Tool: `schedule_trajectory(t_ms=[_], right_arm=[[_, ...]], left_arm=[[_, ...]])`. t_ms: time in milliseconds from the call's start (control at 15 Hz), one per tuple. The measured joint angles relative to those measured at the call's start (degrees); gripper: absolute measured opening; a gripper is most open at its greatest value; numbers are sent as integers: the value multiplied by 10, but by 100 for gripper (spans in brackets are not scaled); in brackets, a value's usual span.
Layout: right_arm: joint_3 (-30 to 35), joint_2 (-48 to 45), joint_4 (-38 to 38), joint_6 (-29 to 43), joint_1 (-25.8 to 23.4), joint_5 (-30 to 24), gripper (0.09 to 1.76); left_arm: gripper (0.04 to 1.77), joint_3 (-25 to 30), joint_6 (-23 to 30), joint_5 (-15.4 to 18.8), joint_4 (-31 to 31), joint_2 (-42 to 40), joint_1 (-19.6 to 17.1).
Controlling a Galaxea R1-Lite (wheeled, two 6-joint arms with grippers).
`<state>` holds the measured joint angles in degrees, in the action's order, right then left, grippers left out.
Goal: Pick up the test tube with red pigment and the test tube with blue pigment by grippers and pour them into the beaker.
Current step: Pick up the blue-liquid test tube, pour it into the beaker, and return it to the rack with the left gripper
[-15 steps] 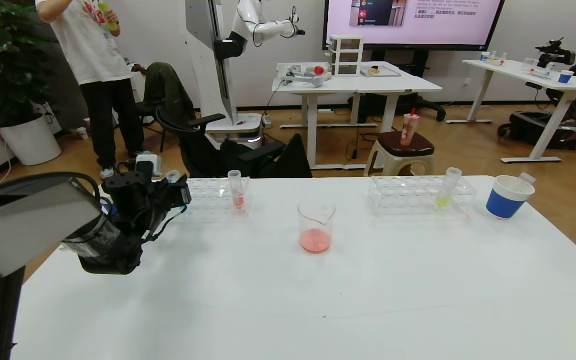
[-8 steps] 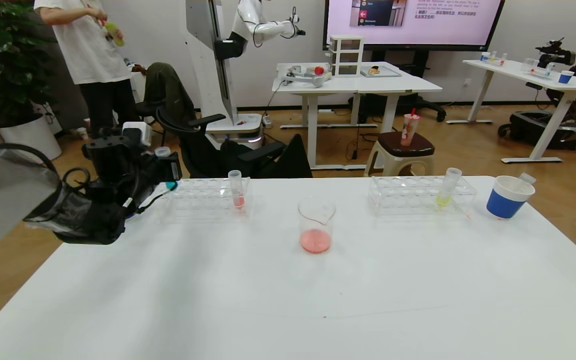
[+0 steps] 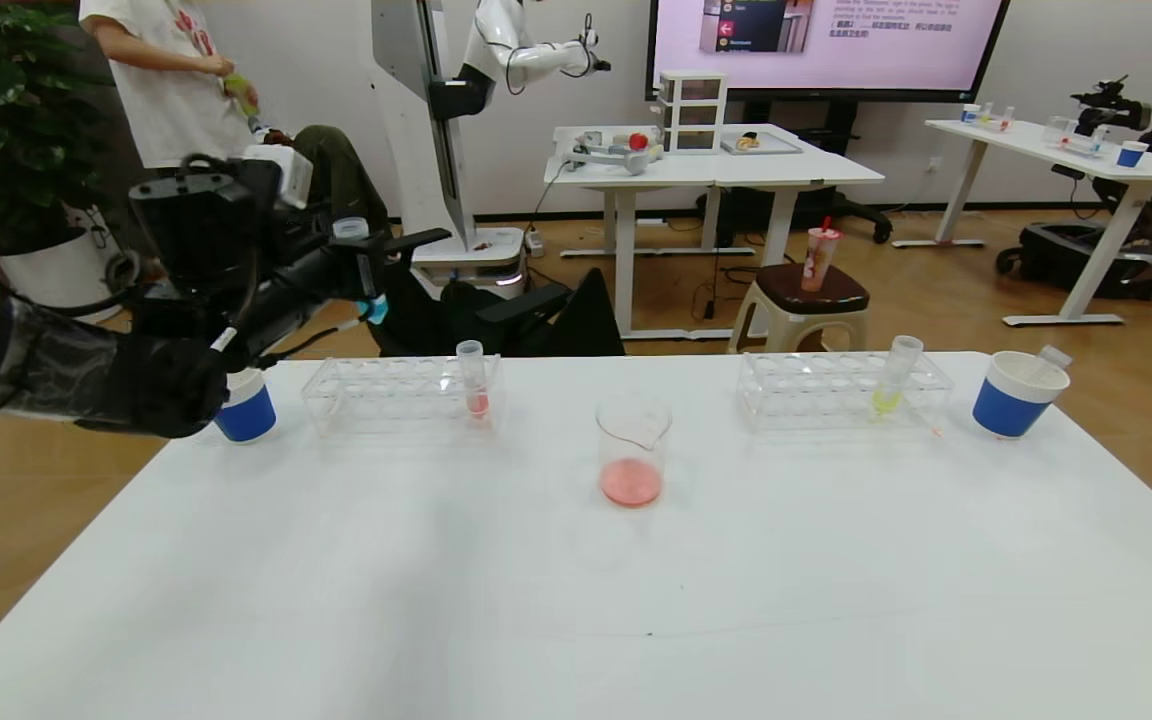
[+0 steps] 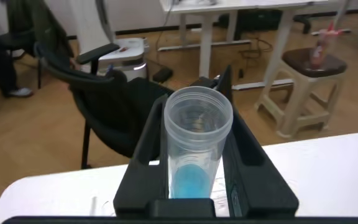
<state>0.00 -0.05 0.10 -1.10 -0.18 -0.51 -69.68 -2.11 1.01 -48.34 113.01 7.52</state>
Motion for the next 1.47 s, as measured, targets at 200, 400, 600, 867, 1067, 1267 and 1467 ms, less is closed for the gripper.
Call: schedule_trajectory(t_ms=[200, 400, 600, 867, 1067, 1267, 1467], right_arm=[[0, 0, 0, 0, 0, 0, 174], [0, 0, 0, 0, 0, 0, 174], [0, 0, 0, 0, 0, 0, 174], [0, 0, 0, 0, 0, 0, 174], [0, 0, 0, 0, 0, 0, 174], [0, 0, 0, 0, 0, 0, 174], [0, 0, 0, 0, 0, 0, 174]], left_arm=[[50, -12, -7, 39, 34, -18, 66], [50, -9, -18, 92, 40, -28, 139], [50, 4, -86, 113, 10, -14, 197], [50, 19, -183, 169, -117, 44, 219], [50, 25, -253, 194, -132, 75, 224], [50, 6, -290, 208, -186, 115, 223], [50, -26, -365, 248, -208, 155, 219]])
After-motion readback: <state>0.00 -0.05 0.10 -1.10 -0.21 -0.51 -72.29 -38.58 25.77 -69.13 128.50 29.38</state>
